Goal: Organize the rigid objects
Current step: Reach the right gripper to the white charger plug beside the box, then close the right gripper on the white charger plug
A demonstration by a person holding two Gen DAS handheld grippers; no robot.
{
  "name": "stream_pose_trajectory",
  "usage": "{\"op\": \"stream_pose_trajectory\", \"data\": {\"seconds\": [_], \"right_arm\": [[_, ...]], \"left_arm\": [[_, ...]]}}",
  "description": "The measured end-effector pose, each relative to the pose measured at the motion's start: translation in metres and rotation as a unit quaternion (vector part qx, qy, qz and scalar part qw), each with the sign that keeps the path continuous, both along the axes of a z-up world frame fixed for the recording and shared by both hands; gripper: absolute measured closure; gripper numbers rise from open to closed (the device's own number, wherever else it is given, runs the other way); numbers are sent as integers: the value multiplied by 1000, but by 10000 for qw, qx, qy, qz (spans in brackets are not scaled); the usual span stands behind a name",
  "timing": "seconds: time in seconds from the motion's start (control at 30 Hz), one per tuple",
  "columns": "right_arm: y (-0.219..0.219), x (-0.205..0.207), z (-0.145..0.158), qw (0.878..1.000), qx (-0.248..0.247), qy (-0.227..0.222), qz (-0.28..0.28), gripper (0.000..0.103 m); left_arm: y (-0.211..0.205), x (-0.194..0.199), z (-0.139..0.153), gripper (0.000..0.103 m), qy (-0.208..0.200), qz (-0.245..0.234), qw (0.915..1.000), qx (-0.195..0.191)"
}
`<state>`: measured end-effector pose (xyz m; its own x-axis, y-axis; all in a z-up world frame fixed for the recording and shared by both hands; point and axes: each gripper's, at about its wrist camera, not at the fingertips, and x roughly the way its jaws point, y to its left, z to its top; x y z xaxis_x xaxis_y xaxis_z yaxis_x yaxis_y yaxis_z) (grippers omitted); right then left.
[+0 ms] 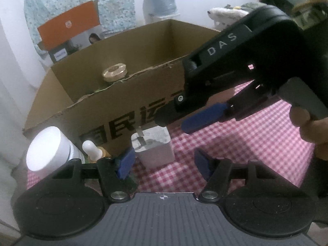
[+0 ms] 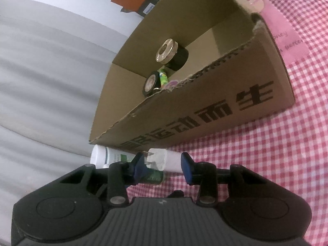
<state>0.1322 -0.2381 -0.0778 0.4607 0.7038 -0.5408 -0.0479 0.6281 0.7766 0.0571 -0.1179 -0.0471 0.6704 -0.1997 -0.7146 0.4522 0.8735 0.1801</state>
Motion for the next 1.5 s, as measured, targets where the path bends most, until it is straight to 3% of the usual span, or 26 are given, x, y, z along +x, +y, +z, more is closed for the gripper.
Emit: {"op": "stream_pose_trajectory", "data": {"seconds": [0.33, 0.6, 0.8, 0.9, 1.03, 1.5], "right_arm": [[13, 17, -6, 9997, -138, 61, 188, 66], [16, 20, -11, 9994, -222, 86, 248, 74], [3, 9, -11, 9995, -141, 175, 208, 74], [-4, 4, -7, 9995, -226, 178, 138, 74], [-11, 2, -7, 9993, -310, 184, 47, 74], [-14, 2, -8, 9992, -337, 224, -17, 73]], "left_arm": [[-4, 8, -2, 37, 184, 194, 9996, -6], [-5, 10, -1, 36, 151, 5, 9997, -192], [-13, 5, 4, 36, -3, -334, 9990, -302], [-16, 6, 3, 37, 123, -435, 9982, -406], [-15, 12, -3, 39, 423, -386, 9970, -513], [-20, 22, -5, 44, 465, -361, 9967, -561]]}}
